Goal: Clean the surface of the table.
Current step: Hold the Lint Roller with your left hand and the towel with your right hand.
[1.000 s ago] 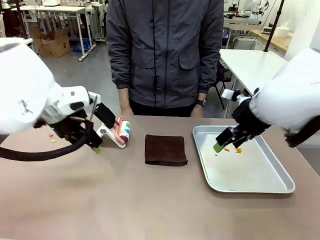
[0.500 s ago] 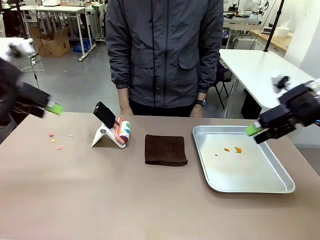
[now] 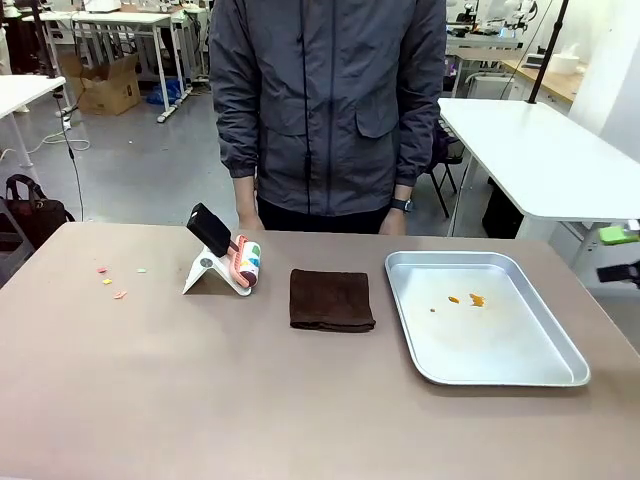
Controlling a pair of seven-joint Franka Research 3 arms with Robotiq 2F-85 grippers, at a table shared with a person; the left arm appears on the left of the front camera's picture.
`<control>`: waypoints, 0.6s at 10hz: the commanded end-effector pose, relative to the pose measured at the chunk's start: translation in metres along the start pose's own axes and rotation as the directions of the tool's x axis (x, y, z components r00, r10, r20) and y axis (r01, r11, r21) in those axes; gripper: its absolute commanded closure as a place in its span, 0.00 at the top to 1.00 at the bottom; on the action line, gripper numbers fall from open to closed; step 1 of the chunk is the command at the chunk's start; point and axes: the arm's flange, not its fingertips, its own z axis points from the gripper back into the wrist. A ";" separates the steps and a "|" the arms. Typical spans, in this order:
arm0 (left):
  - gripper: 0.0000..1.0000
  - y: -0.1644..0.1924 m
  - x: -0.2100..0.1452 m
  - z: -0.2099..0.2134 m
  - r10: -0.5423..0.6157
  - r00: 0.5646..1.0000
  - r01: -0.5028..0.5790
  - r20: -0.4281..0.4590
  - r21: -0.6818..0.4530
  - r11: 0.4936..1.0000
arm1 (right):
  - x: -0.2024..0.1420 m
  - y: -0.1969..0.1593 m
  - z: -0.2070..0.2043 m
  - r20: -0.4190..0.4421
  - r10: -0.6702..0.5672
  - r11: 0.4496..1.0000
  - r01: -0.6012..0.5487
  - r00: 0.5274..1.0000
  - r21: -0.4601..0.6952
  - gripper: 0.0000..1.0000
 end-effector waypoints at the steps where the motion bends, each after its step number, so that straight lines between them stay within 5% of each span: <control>1: 1.00 0.034 -0.066 -0.025 0.112 0.989 -0.100 0.100 -0.116 0.988 | -0.068 -0.051 -0.014 0.132 -0.119 0.991 0.109 0.984 0.077 1.00; 5: 1.00 0.048 -0.092 -0.045 0.228 0.958 -0.204 0.175 -0.145 0.968 | -0.062 -0.104 0.013 0.381 -0.422 0.895 0.445 0.823 0.030 1.00; 6: 1.00 0.045 -0.090 -0.047 0.219 0.954 -0.194 0.204 -0.138 0.971 | -0.025 -0.109 0.054 0.241 -0.318 0.948 0.315 0.917 0.051 1.00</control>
